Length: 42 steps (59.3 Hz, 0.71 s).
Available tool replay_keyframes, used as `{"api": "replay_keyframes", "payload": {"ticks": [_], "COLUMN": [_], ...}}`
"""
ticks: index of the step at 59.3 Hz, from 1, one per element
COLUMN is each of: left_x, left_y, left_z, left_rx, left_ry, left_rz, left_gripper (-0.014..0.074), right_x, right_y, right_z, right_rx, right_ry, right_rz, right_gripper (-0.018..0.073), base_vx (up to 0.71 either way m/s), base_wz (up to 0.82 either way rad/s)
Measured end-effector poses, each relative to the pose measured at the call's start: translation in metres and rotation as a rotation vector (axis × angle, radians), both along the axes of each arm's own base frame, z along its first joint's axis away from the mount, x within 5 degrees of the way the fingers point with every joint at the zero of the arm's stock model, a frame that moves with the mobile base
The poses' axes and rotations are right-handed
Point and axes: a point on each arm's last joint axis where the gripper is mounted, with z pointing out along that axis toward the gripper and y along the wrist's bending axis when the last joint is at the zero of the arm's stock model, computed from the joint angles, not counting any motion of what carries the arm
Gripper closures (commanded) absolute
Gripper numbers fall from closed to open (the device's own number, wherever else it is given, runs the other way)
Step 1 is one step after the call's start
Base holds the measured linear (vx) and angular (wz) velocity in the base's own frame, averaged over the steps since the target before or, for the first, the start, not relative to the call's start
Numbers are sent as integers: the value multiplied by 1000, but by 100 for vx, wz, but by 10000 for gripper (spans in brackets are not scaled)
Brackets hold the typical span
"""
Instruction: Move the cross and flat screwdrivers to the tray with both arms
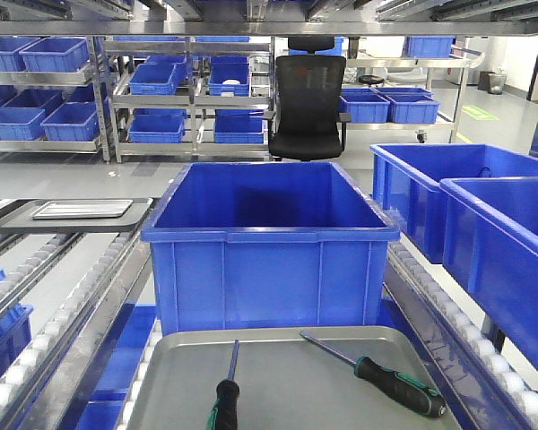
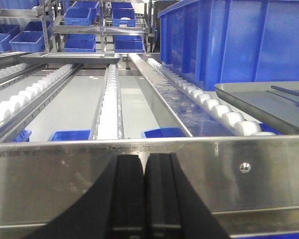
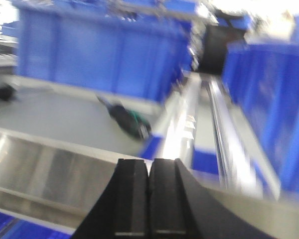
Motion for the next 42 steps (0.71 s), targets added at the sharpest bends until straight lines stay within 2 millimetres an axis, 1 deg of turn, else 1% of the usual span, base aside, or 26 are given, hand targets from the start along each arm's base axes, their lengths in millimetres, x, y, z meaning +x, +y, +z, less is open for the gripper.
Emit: {"api": "replay_keyframes", "payload": {"ticks": [5, 7, 17, 42], "left_x": [0, 0, 0, 0], "left_y": [0, 0, 0, 0], "left_z": [0, 0, 0, 0], "left_rx": [0, 0, 0, 0], "left_ry": [0, 0, 3, 3], "left_rz": [0, 0, 0, 0], "left_gripper": [594, 594, 594, 594], "right_x": [0, -1, -1, -1], "right_y": [-5, -7, -11, -12], "right_z": [-20, -21, -21, -20], "right_rx": [87, 107, 147, 150], "right_ry": [39, 38, 20, 18], "right_rz": [-99, -132, -210, -215], "right_gripper": [567, 567, 567, 567], "base_vx": [0, 0, 0, 0], "base_wz": [0, 0, 0, 0]}}
